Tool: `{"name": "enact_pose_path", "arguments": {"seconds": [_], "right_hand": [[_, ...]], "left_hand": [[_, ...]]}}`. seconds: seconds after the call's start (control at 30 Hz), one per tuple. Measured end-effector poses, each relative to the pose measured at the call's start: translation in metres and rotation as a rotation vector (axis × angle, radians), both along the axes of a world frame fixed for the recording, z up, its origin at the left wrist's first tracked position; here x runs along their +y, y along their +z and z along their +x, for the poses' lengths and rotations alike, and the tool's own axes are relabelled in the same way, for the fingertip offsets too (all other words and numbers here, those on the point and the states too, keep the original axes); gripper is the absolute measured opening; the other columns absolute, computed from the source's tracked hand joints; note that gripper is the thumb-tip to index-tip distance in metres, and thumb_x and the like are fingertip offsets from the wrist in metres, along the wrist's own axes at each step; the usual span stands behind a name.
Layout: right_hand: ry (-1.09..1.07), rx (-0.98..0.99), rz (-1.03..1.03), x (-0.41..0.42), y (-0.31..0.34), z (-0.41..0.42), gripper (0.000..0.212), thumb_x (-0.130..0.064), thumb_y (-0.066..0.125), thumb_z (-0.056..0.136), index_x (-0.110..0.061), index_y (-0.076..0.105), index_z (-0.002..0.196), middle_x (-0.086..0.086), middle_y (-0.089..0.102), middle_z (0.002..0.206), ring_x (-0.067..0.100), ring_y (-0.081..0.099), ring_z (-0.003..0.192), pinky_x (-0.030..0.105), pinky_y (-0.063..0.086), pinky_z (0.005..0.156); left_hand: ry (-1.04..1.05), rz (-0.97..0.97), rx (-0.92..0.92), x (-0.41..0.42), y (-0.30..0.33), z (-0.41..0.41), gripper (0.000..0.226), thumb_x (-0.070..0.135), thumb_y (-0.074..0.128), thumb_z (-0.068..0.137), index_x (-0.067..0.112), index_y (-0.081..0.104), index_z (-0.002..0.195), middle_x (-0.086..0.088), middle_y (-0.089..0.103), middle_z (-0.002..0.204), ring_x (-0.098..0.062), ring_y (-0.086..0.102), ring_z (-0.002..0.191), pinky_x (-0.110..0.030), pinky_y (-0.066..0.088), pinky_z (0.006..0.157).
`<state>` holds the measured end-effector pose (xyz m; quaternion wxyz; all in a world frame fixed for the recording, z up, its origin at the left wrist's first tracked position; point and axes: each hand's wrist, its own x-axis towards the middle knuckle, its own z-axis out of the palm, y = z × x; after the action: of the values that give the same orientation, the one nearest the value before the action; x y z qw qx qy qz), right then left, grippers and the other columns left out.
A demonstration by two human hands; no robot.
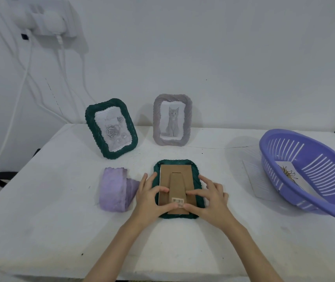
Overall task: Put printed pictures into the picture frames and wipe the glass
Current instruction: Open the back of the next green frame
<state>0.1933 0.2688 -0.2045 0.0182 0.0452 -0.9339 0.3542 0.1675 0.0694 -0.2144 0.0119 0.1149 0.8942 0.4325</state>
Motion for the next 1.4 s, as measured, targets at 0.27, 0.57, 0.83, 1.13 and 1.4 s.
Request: {"name": "enact_pose_path", "arguments": {"seconds": [0.27, 0.57, 0.83, 1.13, 1.4], "right_hand": [[-0.04, 0.137, -0.078, 0.002, -0.01, 0.002, 0.041, -0.079, 0.059, 0.048, -0.064, 0.056, 0.086, -0.032, 0.031, 0.137, 0.008, 0.027, 0.119, 0.024, 0.013, 0.089], [-0.179, 0.096, -0.12, 0.007, 0.004, -0.003, 0.06, -0.08, 0.047, 0.062, -0.061, 0.041, 0.119, -0.021, 0.045, 0.119, 0.005, 0.031, 0.112, 0.029, 0.018, 0.087], [-0.245, -0.067, 0.163, 0.002, 0.006, -0.031, 0.037, -0.055, 0.048, 0.086, -0.046, 0.052, 0.122, -0.01, 0.049, 0.096, 0.015, 0.04, 0.102, 0.034, 0.021, 0.081], [-0.222, -0.151, 0.209, 0.006, 0.013, -0.041, 0.05, -0.055, 0.06, 0.08, -0.038, 0.051, 0.126, -0.009, 0.05, 0.094, 0.017, 0.043, 0.107, 0.034, 0.019, 0.08], [-0.271, -0.19, 0.237, 0.034, 0.017, -0.041, 0.049, -0.055, 0.063, 0.077, -0.039, 0.054, 0.123, -0.009, 0.055, 0.095, 0.014, 0.046, 0.098, 0.036, 0.021, 0.081]], "left_hand": [[0.052, 0.043, 0.04, 0.003, 0.01, 0.004, 0.063, 0.072, 0.059, 0.036, 0.044, 0.05, 0.092, 0.019, 0.043, 0.116, -0.011, 0.031, 0.117, -0.021, 0.018, 0.086], [-0.046, 0.258, -0.208, -0.011, 0.019, -0.013, 0.095, 0.037, 0.091, 0.038, 0.047, 0.039, 0.116, 0.003, 0.048, 0.125, -0.005, 0.047, 0.113, -0.018, 0.043, 0.093], [-0.064, 0.254, -0.257, -0.078, 0.038, -0.03, 0.104, 0.03, 0.093, 0.031, 0.026, 0.04, 0.121, 0.009, 0.048, 0.115, 0.0, 0.05, 0.104, -0.004, 0.044, 0.07], [0.04, 0.175, -0.316, -0.117, 0.027, -0.033, 0.108, 0.034, 0.092, 0.03, 0.026, 0.04, 0.124, 0.001, 0.047, 0.125, -0.016, 0.049, 0.115, -0.028, 0.041, 0.095], [-0.037, 0.008, -0.27, -0.088, 0.029, -0.034, 0.106, 0.045, 0.09, 0.037, 0.029, 0.037, 0.128, 0.0, 0.042, 0.126, -0.017, 0.044, 0.12, -0.026, 0.039, 0.097]]}}
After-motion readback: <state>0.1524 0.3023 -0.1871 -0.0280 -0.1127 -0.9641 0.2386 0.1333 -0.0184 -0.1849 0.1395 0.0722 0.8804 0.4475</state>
